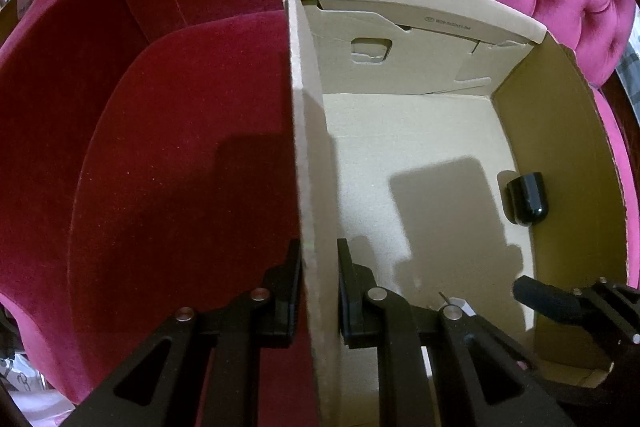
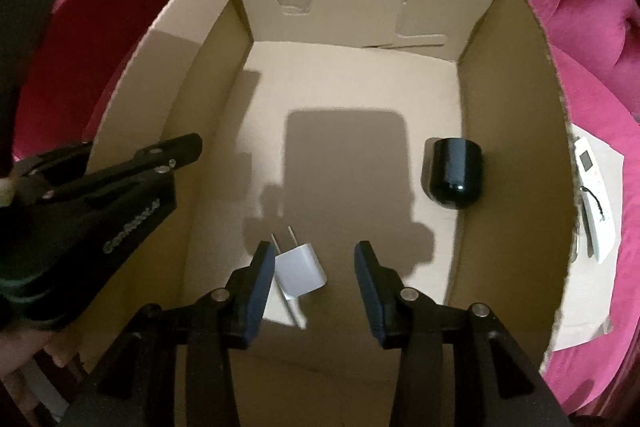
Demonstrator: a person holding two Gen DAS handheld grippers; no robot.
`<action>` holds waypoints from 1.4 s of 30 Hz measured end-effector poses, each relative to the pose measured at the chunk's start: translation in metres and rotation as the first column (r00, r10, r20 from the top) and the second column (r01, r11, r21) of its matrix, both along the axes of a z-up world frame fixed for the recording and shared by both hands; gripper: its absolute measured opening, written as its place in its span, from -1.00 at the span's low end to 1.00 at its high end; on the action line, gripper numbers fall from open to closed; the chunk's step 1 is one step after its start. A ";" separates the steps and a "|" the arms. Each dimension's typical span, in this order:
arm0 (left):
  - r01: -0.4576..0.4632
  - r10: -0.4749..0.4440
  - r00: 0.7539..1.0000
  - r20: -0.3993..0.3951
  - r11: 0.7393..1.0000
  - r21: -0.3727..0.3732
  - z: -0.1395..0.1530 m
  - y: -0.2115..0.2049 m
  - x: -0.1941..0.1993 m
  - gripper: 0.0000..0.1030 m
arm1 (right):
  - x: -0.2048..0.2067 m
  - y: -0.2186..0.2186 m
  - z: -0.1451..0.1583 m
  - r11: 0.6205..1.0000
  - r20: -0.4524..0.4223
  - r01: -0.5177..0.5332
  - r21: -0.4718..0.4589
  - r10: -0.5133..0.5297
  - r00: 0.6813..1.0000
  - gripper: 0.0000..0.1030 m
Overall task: Organize rigid objects
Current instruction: 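Lower the white charger onto the box floor and open the right gripper, then move the right gripper back toward the light-blue bottle on the paper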
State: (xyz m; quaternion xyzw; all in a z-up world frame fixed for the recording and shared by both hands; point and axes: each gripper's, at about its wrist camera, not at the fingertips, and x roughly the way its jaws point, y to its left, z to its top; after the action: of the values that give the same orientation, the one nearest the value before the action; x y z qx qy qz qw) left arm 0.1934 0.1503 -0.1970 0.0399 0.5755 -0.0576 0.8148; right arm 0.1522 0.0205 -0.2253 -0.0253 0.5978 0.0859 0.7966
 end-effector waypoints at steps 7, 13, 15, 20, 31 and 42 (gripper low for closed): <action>0.001 -0.001 1.000 0.002 1.000 0.004 0.000 -0.001 -0.001 -0.68 | -0.003 -0.006 0.025 1.000 0.049 0.007 -0.011 -0.007 0.999 -0.05; 0.000 0.000 1.000 0.002 1.000 0.007 -0.001 -0.002 -0.002 -0.68 | -0.013 -0.012 0.050 0.999 0.090 0.027 -0.031 -0.024 0.996 0.05; -0.002 0.002 1.000 0.001 1.000 0.005 -0.001 -0.002 -0.001 -0.68 | -0.013 -0.017 0.060 0.999 0.102 0.036 -0.037 -0.032 0.994 0.13; 0.000 0.000 1.000 0.001 1.000 0.012 -0.001 -0.004 0.000 -0.68 | -0.013 -0.030 0.081 0.997 0.131 0.059 -0.047 -0.053 0.990 0.56; -0.003 0.003 1.000 0.001 1.000 0.011 -0.001 -0.004 0.000 -0.68 | -0.018 -0.069 0.112 0.989 0.186 0.130 -0.065 -0.116 0.976 0.99; -0.004 0.004 1.000 0.001 1.000 0.009 -0.001 -0.002 0.000 -0.68 | -0.023 -0.130 0.122 0.963 0.220 0.251 -0.095 -0.226 0.949 0.99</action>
State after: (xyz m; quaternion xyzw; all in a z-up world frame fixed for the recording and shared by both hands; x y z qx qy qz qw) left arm 0.1933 0.1483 -0.1985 0.0424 0.5755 -0.0535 0.8149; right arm 0.1295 -0.1093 -0.1030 -0.0100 0.5144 -0.0508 0.8560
